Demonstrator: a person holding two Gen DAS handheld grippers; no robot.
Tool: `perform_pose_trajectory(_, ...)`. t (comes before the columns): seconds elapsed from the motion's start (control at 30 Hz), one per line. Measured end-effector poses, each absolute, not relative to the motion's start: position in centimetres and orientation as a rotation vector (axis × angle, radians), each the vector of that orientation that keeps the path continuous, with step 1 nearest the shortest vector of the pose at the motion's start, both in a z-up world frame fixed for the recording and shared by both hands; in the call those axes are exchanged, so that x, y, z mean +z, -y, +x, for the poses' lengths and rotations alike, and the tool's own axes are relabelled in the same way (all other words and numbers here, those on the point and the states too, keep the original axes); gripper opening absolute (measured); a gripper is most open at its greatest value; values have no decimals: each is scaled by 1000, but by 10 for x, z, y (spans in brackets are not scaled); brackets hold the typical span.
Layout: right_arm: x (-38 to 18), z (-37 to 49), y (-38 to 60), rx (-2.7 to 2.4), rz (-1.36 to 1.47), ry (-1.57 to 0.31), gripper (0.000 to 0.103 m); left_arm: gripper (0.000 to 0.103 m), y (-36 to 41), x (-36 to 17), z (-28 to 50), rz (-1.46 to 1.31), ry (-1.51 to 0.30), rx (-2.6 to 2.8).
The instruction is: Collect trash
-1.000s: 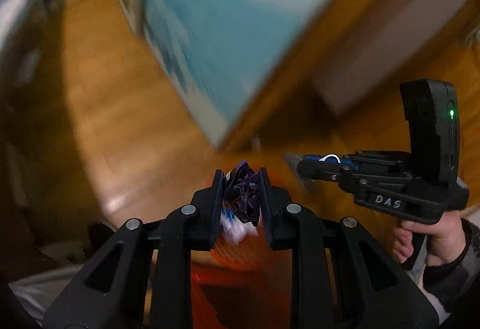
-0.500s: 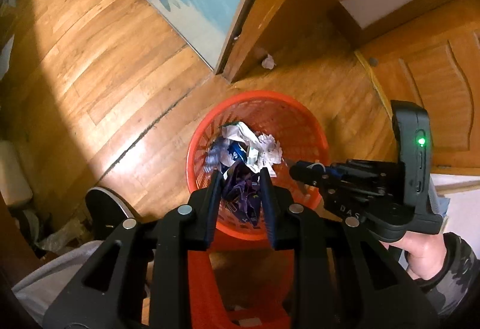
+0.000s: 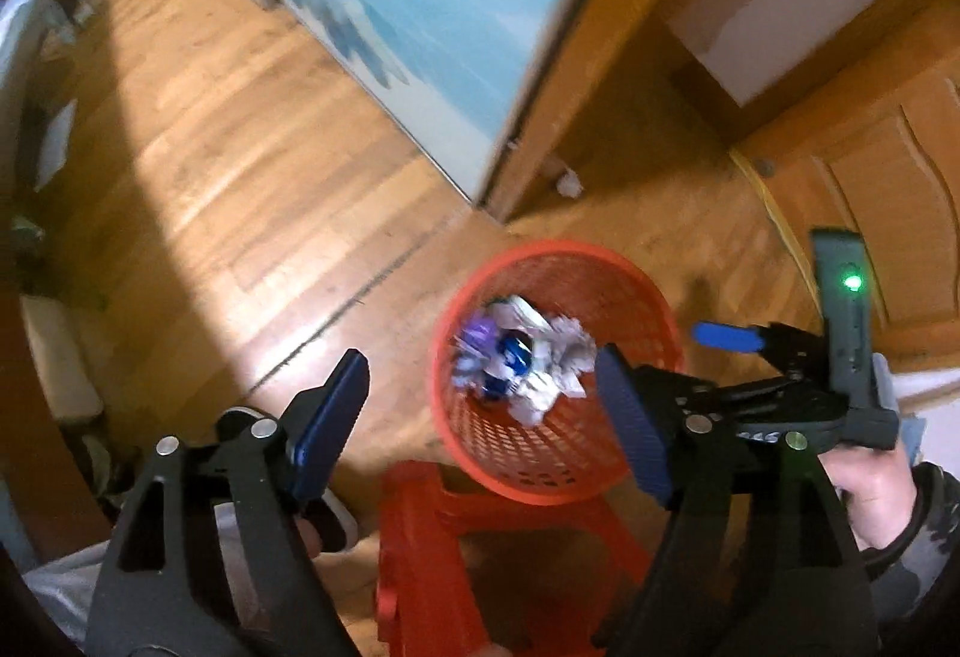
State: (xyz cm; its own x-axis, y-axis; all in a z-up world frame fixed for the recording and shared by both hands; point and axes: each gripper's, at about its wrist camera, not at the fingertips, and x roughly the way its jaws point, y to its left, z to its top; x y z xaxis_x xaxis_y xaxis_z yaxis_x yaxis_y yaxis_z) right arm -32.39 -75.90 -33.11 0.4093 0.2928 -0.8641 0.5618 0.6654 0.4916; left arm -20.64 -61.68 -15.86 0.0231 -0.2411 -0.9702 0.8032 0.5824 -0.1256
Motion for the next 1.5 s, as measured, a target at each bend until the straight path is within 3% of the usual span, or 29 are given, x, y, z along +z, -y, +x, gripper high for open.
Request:
perform_pose_trajectory(0.27,-279,-300,737,-129,808,-1130,96,95,537,-92,-172,264,-1137,-690)
perform_pose_trajectory(0.6,-207,-231,652,61,628,-1102,96,97,427,-38,-143,41,-1023,-506)
perform_pose_trajectory(0.93,-45,-149,498,300,253,-734,96,97,275,34,-127,-3,-821,-128)
perform_pose_trajectory(1.2,19,-89,358,535,136,-621,96,97,148,14,-111,-123,-802,121)
perform_pose_trajectory(1.5,17,-64,309,571,121,-681,96,97,112,-7,-106,-171,-827,141)
